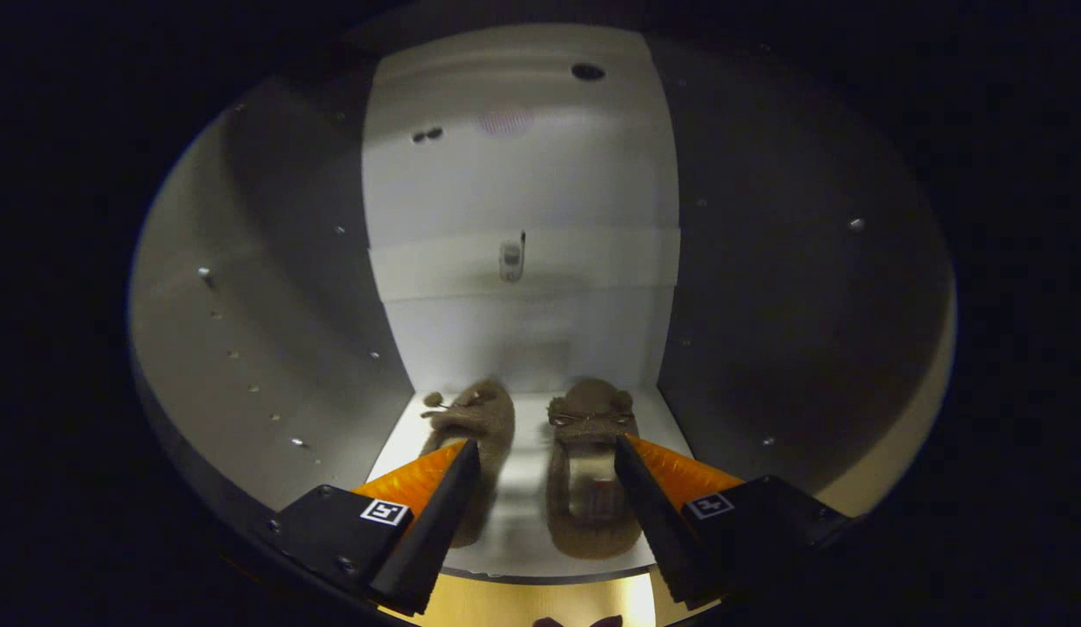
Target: Open the shoe cabinet door, grab the shoes and put them into the shoe cabinet, then close the shoe cabinet door.
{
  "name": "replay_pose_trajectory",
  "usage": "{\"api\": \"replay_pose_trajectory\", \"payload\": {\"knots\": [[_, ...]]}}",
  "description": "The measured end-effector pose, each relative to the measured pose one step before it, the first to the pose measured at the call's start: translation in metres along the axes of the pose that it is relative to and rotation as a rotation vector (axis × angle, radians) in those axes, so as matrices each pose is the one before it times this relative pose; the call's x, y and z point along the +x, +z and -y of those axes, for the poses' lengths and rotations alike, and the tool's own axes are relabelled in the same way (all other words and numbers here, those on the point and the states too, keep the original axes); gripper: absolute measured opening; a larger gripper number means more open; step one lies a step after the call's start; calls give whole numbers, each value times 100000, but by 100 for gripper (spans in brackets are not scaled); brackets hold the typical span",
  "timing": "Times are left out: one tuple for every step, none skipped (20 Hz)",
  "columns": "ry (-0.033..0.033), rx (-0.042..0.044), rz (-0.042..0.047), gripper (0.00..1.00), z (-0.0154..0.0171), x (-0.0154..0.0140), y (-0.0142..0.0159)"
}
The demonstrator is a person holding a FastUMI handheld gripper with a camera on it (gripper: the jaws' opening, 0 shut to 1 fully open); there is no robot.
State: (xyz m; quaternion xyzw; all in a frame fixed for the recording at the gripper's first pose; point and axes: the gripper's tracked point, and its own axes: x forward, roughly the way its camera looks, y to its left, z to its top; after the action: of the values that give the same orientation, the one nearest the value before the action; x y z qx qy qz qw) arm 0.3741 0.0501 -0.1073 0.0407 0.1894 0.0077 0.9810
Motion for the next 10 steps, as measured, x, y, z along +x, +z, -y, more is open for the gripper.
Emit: {"api": "replay_pose_trajectory", "payload": {"knots": [[-22,762,3662,99,-291,-1632,365],[747,1119,2834,99,-369,-1558,224],[-341,658,2936,99,-46,-1785,384],[783,102,2606,99,-270,-1893,345],[-57,-38,3052,99,-33,-1821,335],[1037,-495,2431,99,-174,-1862,184],[-397,-459,2616,99,17,-1821,48],[251,-503,1709,99,34,-1780,-12],[21,93,1731,99,30,-1821,-101],[678,-147,768,98,-19,-2001,-329]]}}
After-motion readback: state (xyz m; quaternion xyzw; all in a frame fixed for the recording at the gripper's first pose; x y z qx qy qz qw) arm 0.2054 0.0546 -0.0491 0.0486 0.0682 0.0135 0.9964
